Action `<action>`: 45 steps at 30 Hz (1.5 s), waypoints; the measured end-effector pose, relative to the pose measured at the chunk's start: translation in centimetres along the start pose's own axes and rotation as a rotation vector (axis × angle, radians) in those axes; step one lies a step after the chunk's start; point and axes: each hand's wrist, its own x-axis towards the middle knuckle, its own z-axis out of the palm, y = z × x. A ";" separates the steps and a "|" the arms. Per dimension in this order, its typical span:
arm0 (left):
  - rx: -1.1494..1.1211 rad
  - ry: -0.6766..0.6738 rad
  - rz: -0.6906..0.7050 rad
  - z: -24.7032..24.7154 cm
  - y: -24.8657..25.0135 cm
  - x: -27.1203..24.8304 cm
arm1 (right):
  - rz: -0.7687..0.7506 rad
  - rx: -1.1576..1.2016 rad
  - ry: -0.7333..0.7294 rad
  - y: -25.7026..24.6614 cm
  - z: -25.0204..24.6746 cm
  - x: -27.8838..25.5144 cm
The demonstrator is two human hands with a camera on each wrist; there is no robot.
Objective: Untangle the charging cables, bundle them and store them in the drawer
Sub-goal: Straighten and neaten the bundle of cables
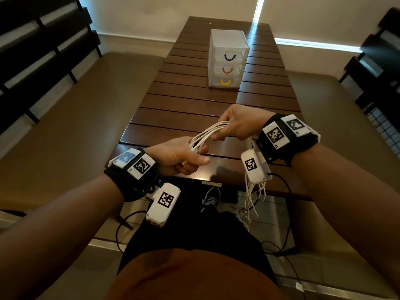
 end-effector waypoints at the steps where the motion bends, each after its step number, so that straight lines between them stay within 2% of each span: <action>1: 0.011 0.017 -0.001 0.0 0.0 0.0 | -0.007 0.032 -0.022 0.2 -0.1 -0.2; 4: -0.004 0.068 0.015 -0.1 0.1 0.1 | -0.093 0.191 -0.060 0.8 -0.2 -1.1; 7: 0.020 0.103 0.047 0.0 0.3 0.4 | -0.216 0.321 0.076 0.9 0.7 -1.9; 11: 0.220 0.202 0.082 0.9 1.4 1.2 | -0.291 0.641 0.196 0.3 1.7 -2.0; 14: 0.339 0.231 0.062 1.3 2.6 1.6 | -0.273 0.860 0.264 -0.9 2.0 -2.3; 17: 0.438 0.205 0.025 1.7 3.5 1.9 | -0.264 1.040 0.279 -1.5 2.2 -2.1; 22: 0.386 0.179 -0.011 2.5 3.4 2.9 | -0.219 1.172 0.286 -1.9 2.8 -1.5; 25: 0.426 0.186 -0.059 2.5 3.4 3.2 | -0.186 1.180 0.308 -1.9 2.9 -1.6; 31: 0.428 0.120 -0.083 3.1 3.2 3.6 | -0.043 1.041 0.360 -2.3 2.3 -1.7; 36: 0.491 0.316 -0.081 3.5 2.9 4.2 | -0.010 1.087 0.432 -2.5 2.5 -1.2; 38: 0.480 0.343 -0.079 3.7 2.9 4.2 | -0.021 1.045 0.411 -2.5 2.4 -1.4; 41: 0.433 0.313 -0.118 3.8 3.1 4.1 | -0.077 0.917 0.428 -2.2 2.5 -1.6; 45: 0.419 0.195 -0.146 4.2 2.9 4.3 | -0.217 1.043 0.363 -1.8 2.4 -2.0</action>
